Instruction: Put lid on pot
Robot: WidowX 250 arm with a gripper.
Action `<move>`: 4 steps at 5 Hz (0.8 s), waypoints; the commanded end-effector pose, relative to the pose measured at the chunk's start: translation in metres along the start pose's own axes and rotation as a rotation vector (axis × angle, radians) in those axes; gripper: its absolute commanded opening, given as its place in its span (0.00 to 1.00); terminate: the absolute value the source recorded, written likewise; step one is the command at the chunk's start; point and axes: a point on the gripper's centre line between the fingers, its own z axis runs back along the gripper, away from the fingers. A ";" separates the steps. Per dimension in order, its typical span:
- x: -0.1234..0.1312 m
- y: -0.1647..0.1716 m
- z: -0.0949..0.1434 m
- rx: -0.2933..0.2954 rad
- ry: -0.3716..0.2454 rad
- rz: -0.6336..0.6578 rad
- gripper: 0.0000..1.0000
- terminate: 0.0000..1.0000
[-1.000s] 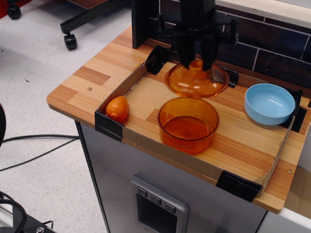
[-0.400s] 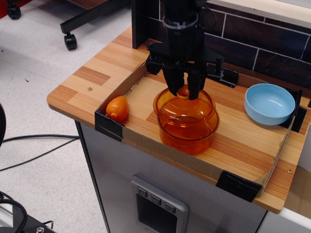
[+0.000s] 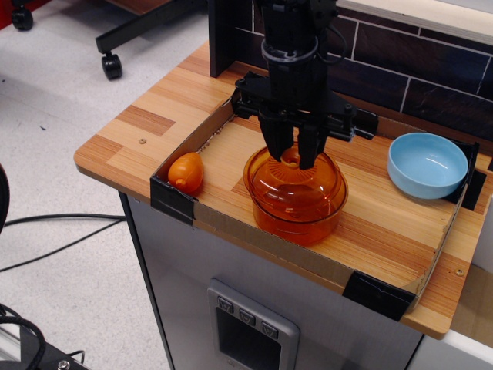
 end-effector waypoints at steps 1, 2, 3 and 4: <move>0.000 -0.008 0.011 0.004 -0.025 -0.012 0.00 0.00; -0.002 -0.013 0.009 0.009 -0.018 -0.015 0.00 0.00; -0.003 -0.012 0.009 0.007 -0.016 -0.014 0.00 0.00; -0.007 -0.012 0.009 0.009 -0.003 -0.024 0.00 0.00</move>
